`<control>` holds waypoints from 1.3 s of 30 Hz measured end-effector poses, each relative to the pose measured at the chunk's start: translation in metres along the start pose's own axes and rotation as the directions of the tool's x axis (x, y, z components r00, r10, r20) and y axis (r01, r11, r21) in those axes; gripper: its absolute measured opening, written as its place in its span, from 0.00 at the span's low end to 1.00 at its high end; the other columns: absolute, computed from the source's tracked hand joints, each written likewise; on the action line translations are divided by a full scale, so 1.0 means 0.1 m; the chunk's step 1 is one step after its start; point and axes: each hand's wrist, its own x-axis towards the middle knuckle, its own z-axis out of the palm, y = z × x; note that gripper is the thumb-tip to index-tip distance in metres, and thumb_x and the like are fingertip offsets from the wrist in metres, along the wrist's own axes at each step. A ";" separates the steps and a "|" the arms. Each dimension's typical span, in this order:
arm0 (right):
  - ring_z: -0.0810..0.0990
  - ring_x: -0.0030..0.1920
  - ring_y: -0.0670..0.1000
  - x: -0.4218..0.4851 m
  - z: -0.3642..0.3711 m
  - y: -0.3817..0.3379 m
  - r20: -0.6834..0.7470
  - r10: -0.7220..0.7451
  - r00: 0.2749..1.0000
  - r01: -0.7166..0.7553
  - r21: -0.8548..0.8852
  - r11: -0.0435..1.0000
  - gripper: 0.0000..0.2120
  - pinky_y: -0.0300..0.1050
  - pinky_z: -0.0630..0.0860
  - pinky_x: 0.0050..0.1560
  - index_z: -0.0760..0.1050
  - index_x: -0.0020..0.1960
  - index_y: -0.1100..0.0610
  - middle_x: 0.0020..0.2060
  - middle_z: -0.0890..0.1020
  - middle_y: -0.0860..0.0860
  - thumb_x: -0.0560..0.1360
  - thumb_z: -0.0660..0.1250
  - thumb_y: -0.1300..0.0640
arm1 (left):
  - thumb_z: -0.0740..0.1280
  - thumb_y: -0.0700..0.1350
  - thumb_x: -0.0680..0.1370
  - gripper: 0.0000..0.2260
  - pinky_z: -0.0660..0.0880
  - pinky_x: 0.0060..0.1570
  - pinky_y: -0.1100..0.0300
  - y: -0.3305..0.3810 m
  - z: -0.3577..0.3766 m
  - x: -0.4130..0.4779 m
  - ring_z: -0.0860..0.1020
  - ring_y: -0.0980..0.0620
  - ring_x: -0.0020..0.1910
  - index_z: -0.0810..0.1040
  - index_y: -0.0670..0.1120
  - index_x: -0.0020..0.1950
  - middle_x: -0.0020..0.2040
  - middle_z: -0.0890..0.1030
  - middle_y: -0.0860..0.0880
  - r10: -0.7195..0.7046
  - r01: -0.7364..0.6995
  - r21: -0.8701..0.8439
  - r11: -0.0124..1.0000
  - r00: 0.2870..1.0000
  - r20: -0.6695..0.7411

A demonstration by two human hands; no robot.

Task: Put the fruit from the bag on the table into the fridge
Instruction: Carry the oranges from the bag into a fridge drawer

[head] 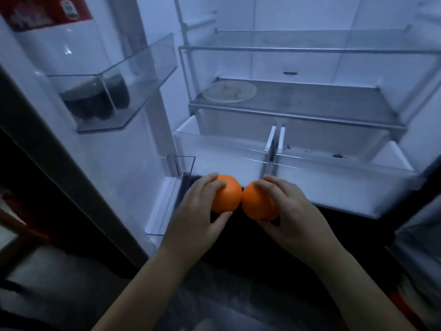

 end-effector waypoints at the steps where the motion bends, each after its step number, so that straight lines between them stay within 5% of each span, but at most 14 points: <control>1: 0.69 0.66 0.53 -0.02 -0.06 0.07 -0.016 0.027 1.000 -0.027 -0.004 1.000 0.33 0.48 0.72 0.60 0.66 0.69 0.50 0.68 0.70 0.50 0.67 0.73 0.53 | 0.73 0.46 0.71 0.24 0.66 0.63 0.62 0.04 0.06 0.10 0.68 0.53 0.67 0.70 0.50 0.65 0.68 0.69 0.53 0.020 -0.020 -0.030 0.999 1.000 0.018; 5: 0.69 0.66 0.52 -0.07 -0.21 0.30 -0.063 0.117 0.991 -0.119 -0.023 0.993 0.33 0.46 0.70 0.61 0.66 0.69 0.51 0.68 0.70 0.51 0.67 0.73 0.54 | 0.73 0.45 0.70 0.23 0.62 0.64 0.67 0.14 0.26 0.44 0.68 0.54 0.66 0.72 0.48 0.64 0.68 0.70 0.52 0.128 -0.123 -0.084 0.989 0.990 0.064; 9: 0.68 0.66 0.52 -0.03 -0.28 0.51 -0.103 0.196 0.975 -0.200 -0.036 0.979 0.33 0.41 0.65 0.61 0.67 0.69 0.51 0.67 0.70 0.50 0.67 0.74 0.55 | 0.73 0.44 0.71 0.23 0.66 0.65 0.61 0.20 0.45 0.82 0.69 0.52 0.66 0.72 0.47 0.64 0.67 0.70 0.50 0.195 -0.180 -0.137 0.974 0.975 0.105; 18: 0.67 0.66 0.51 0.49 -0.35 0.95 -0.191 0.306 0.933 -0.330 -0.110 0.937 0.33 0.47 0.74 0.53 0.66 0.69 0.48 0.67 0.69 0.47 0.67 0.74 0.54 | 0.72 0.44 0.71 0.22 0.64 0.56 0.68 0.16 0.81 1.66 0.68 0.54 0.65 0.71 0.48 0.64 0.69 0.68 0.51 0.255 -0.229 -0.202 0.952 0.960 0.117; 39: 0.65 0.68 0.52 1.96 0.40 1.44 0.005 0.177 0.984 -0.177 -0.024 0.984 0.32 0.45 0.70 0.55 0.64 0.70 0.49 0.69 0.67 0.48 0.69 0.72 0.52 | 0.73 0.46 0.71 0.23 0.71 0.57 0.57 -1.06 1.02 2.39 0.70 0.51 0.63 0.70 0.50 0.64 0.69 0.68 0.53 0.021 -0.013 -0.083 0.996 0.994 0.103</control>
